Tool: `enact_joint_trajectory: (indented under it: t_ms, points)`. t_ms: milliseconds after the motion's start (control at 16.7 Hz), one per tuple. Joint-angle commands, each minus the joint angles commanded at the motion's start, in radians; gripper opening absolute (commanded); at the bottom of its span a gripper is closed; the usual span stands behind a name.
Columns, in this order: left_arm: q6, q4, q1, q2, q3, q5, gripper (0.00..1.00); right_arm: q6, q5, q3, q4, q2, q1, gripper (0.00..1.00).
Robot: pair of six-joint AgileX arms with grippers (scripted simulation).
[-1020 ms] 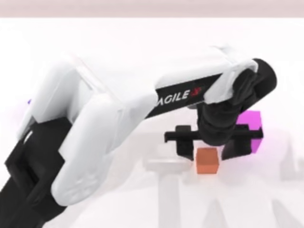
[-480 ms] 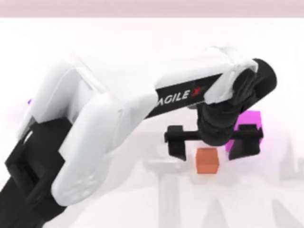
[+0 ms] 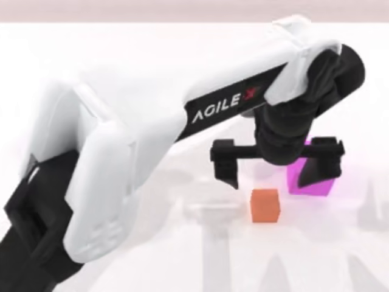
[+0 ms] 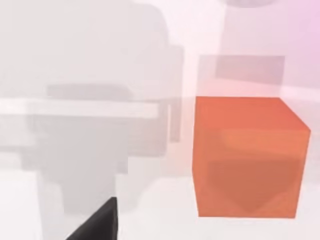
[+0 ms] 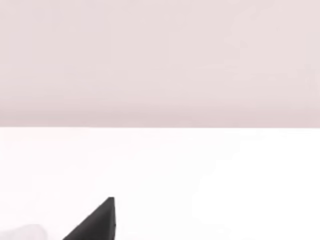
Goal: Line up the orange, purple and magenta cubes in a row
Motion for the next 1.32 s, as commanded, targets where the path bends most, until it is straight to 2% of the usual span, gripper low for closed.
enact_joint_trajectory:
  t_ms: [180,420,660,900,1320]
  points:
    - [0.000,-0.062,0.005,-0.008,0.061,0.000,1.00,0.000,0.000,0.000,0.000,0.000,0.000,1.00]
    - [0.001,-0.060,0.000,-0.006,0.060,0.000,1.00,0.000,0.000,0.000,0.000,0.000,0.000,1.00]
    - [0.106,-0.050,0.055,-0.017,0.036,0.001,1.00,0.000,0.000,0.000,0.000,0.000,0.000,1.00]
    - [0.353,-0.024,0.189,-0.050,-0.027,0.005,1.00,0.000,0.000,0.000,0.000,0.000,0.000,1.00]
    - [0.937,0.037,0.510,-0.133,-0.202,0.016,1.00,0.000,0.000,0.000,0.000,0.000,0.000,1.00]
